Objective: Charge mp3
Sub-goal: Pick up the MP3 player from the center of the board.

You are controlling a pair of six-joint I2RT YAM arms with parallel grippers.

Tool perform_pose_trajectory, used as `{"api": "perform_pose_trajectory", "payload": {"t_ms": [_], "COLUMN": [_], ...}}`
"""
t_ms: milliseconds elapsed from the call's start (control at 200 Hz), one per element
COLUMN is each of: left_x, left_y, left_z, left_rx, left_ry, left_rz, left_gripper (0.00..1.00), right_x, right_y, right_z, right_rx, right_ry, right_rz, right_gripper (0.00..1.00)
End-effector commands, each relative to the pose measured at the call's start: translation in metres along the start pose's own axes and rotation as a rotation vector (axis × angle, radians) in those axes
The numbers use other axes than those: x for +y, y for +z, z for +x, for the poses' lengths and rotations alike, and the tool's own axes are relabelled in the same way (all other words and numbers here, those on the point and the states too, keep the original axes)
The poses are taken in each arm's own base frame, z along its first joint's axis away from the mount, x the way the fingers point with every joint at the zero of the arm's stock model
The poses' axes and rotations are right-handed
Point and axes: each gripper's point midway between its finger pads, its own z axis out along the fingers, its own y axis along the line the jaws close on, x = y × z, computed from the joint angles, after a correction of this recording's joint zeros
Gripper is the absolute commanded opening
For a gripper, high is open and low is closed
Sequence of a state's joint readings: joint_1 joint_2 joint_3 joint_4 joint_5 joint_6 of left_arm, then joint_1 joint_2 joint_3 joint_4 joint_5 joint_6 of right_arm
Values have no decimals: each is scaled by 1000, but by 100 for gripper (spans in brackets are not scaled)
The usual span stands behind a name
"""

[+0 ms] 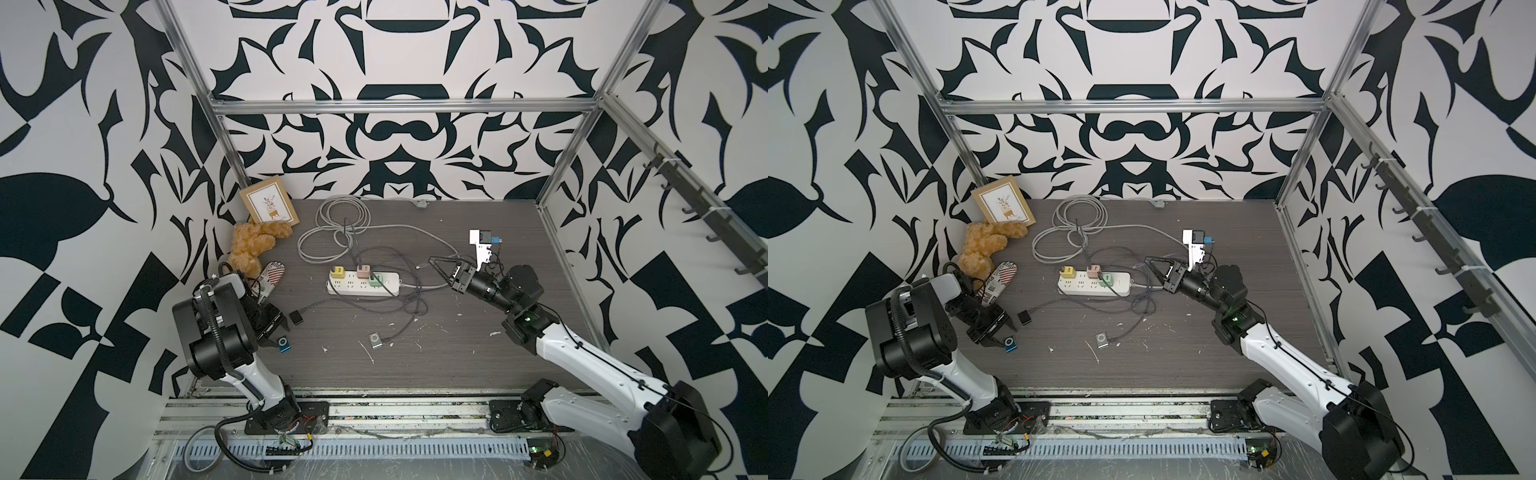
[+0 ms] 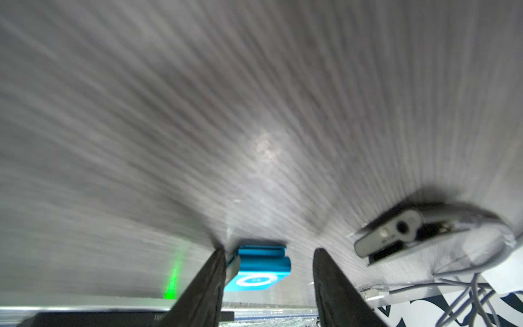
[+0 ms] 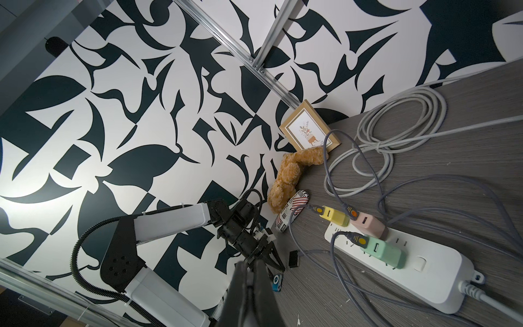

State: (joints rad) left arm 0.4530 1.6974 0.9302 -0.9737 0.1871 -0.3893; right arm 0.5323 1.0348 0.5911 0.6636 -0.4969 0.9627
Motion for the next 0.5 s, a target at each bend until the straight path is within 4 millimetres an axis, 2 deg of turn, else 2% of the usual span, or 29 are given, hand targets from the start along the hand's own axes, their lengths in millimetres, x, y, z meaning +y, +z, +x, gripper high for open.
{"api": "perform_pose_trajectory", "payload": {"t_ms": [0,230,495], "left_x": [3,-5,-6], "left_y": [7,19,17], "left_z": [8,20,21], "left_rx": [46,96,94], "left_ry": [2,58,60], "left_rz": [-16,-63,-59], "left_gripper": [52,46,37], "right_x": [23,23,26], "right_y": [-5,-4,-6], "right_z": [-15,-17,-20], "right_rx": [-62,-64,-76], "right_ry": [-49,-52,-63], "right_rz": [-64,-62,-54], "right_gripper": [0,0,0]}}
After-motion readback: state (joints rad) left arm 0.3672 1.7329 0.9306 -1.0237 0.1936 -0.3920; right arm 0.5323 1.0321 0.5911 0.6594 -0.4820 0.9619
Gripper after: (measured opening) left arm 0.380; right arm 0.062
